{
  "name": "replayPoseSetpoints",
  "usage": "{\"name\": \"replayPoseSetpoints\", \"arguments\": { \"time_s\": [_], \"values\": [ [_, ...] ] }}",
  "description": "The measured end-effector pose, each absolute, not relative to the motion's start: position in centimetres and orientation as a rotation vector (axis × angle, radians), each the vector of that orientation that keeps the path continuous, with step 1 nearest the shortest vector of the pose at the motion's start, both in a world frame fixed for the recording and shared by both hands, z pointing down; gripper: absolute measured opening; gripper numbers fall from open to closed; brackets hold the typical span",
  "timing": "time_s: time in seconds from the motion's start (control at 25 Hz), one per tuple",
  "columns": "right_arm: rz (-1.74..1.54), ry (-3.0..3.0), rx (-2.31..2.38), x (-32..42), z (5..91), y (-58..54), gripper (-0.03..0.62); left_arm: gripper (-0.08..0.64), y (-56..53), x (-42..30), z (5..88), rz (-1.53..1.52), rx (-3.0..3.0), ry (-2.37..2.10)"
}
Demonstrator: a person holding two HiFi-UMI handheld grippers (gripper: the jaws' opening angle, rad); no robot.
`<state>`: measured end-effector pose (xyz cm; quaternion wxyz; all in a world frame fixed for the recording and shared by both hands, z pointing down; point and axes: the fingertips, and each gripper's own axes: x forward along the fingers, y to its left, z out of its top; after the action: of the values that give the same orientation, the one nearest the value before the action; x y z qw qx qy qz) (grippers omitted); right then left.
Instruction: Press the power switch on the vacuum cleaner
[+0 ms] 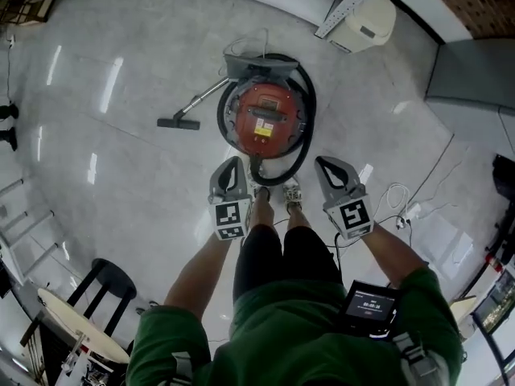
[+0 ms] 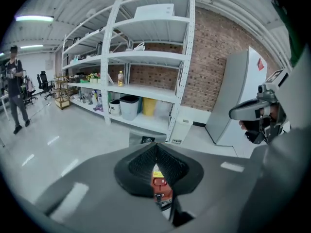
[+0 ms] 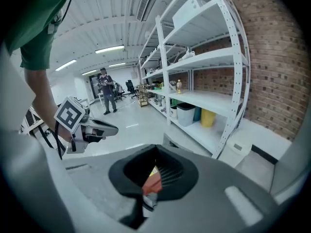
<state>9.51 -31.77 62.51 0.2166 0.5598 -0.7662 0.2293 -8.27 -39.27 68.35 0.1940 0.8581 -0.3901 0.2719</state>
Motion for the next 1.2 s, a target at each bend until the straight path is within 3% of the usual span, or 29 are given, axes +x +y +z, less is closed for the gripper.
{"name": "replayPoseSetpoints", "arguments": {
  "time_s": [0.76,1.2],
  "values": [
    [0.389,-2.313,1.748,10.4,46.7,-27.3,0.002,0.009,-33.2,-12.2,47.5,0.421,2.574,-1.475],
    [0.285,-2.456,1.684,8.4,41.1,-23.7,0.002,0.006,-27.1,-11.6,38.7,0.447,2.783,-1.651]
  ]
}}
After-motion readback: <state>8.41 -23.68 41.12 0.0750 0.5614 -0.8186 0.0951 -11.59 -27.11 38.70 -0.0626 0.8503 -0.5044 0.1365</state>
